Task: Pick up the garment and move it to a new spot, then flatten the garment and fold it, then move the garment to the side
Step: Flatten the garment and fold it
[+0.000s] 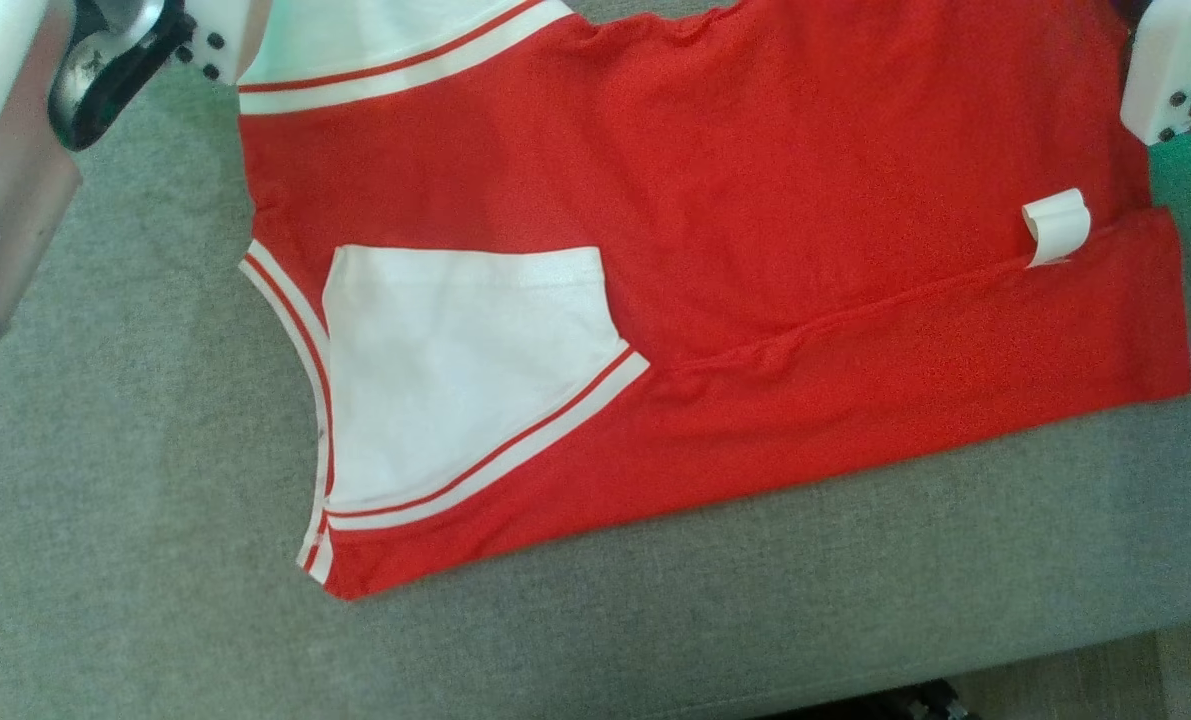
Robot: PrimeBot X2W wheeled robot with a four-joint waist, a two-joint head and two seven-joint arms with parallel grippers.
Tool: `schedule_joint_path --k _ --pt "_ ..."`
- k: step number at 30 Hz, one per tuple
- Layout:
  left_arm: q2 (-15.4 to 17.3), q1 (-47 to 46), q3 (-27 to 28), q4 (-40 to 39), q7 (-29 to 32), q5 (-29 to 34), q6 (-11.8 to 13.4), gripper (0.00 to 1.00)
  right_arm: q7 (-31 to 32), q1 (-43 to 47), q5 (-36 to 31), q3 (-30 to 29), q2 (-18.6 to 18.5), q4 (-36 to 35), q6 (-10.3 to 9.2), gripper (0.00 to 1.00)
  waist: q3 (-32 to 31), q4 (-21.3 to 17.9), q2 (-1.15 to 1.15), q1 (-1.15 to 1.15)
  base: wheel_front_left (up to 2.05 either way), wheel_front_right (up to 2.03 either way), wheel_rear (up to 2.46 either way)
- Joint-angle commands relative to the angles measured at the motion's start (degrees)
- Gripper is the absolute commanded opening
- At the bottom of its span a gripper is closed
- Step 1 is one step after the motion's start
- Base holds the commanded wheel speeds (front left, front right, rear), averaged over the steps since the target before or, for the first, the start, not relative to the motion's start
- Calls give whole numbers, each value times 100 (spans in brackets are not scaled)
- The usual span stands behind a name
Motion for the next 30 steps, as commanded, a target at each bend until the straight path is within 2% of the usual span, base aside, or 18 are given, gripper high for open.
schedule_joint_path --k 1,14,20,25,30 --pt "204 -374 180 -122 -55 -7 12 0 -88 -33 53 -13 -115 -67 -5 0 -5 0 0 0 0 0 0" --pt "210 -682 28 51 -1452 390 24 0 -1073 -170 253 -29 -198 72 -5 0 -227 69 0 0 0 0 0" --pt "182 -479 -31 99 -1645 275 21 0 -1277 51 431 -69 -383 -11 -5 0 -449 167 0 0 0 0 0" --pt "413 -66 -18 -182 -1745 108 53 0 -1519 414 660 -235 -564 -94 -5 0 -652 271 0 0 0 0 0" --pt "761 498 19 -723 -1809 -81 201 0 -1748 875 790 -374 -747 -185 -5 0 -831 380 0 0 0 0 0"
